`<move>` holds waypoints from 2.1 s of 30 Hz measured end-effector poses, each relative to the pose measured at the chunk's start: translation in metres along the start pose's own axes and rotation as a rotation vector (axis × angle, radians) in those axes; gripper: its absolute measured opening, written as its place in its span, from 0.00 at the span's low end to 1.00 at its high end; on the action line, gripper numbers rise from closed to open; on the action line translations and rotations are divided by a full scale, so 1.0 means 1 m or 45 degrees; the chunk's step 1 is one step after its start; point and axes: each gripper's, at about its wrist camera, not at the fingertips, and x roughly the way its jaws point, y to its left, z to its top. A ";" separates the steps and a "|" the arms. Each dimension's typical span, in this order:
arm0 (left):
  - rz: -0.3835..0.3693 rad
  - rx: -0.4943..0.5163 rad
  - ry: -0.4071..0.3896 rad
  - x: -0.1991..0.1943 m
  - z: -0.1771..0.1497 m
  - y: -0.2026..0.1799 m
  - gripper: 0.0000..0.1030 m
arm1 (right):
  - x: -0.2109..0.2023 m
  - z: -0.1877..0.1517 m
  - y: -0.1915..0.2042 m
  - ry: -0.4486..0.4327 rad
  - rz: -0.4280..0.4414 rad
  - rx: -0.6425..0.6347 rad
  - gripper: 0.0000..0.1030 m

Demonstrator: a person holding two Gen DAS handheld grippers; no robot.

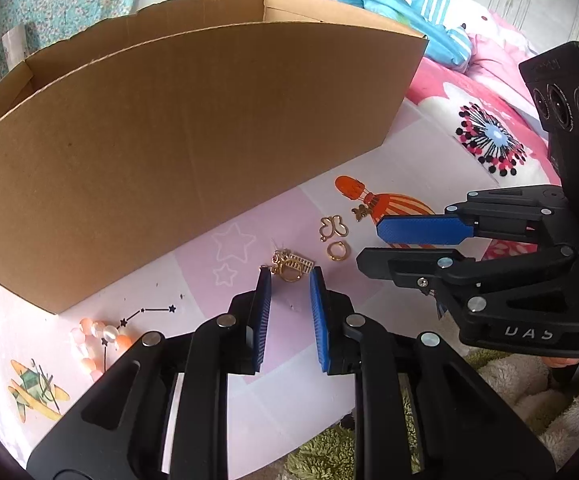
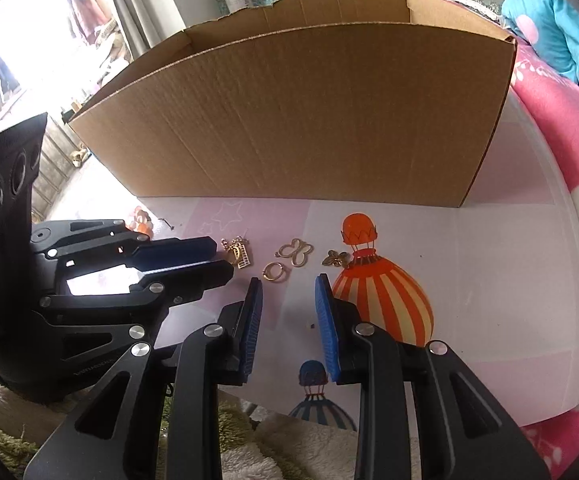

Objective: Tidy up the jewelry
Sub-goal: 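Close the left gripper on the small gold ring, then carry the gold ring in the left gripper over the box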

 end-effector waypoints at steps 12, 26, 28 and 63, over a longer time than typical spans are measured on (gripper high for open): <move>0.040 0.092 -0.016 0.005 0.006 -0.007 0.13 | 0.004 0.002 0.001 0.005 0.007 0.000 0.26; 0.016 0.088 -0.029 0.000 0.005 -0.006 0.09 | 0.003 0.001 -0.001 0.007 0.002 0.008 0.26; 0.015 0.076 -0.035 -0.005 0.004 -0.004 0.09 | 0.003 0.002 -0.001 0.008 0.002 0.004 0.26; 0.005 -0.019 -0.052 -0.013 -0.005 0.021 0.09 | 0.022 0.021 0.030 0.085 -0.007 -0.421 0.12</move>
